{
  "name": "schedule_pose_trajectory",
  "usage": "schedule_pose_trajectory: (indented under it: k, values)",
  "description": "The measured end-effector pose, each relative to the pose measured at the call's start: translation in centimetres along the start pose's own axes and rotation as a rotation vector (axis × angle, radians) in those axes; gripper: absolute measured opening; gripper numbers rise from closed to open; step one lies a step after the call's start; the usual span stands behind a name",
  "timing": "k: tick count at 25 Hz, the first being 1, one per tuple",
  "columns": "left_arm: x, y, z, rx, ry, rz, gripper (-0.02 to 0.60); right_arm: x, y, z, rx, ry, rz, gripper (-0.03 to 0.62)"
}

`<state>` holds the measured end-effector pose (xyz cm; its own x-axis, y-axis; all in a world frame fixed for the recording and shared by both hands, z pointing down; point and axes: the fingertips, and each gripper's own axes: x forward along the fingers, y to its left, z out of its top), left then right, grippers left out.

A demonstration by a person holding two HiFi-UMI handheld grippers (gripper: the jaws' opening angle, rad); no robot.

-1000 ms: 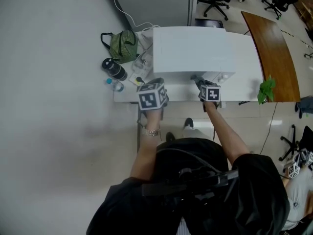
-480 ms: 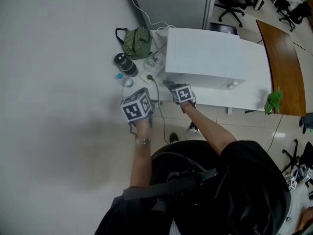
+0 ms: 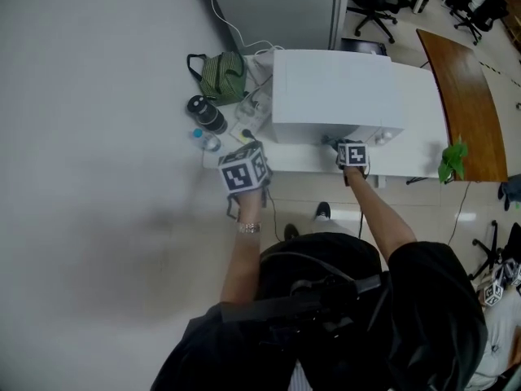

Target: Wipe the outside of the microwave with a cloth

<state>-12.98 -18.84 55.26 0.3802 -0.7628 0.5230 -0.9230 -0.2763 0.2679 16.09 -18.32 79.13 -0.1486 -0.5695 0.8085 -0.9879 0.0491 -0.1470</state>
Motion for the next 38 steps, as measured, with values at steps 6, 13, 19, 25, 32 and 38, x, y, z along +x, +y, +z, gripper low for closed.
schedule_pose_trajectory:
  k: [6,13,19,25,32,38]
  values:
    - [1.4,-4.4,-0.5,0.059,0.012,-0.129,-0.007,-6.3,-4.6,-0.3,0.052,-0.077,-0.120,0.046]
    - [1.5,-8.8,-3.7,0.085,0.058,-0.199,-0.006,-15.1,6.3,1.5,0.078,-0.193,0.069,0.046]
    - [0.2,-12.7,-7.2,0.151,0.107,-0.256,-0.006,-19.6,12.4,1.5,0.016,-0.241,0.144,0.046]
    - [-0.1,-13.3,-7.3,0.205,0.112,-0.226,-0.006,-20.4,14.9,2.5,-0.058,-0.257,0.222,0.044]
    - [-0.4,-14.2,-6.3,0.239,0.103,-0.196,-0.007,-21.4,16.7,3.3,-0.134,-0.277,0.281,0.044]
    - [-0.3,-15.6,-5.7,0.264,0.088,-0.197,-0.006,-22.6,16.2,3.8,-0.095,-0.292,0.331,0.044]
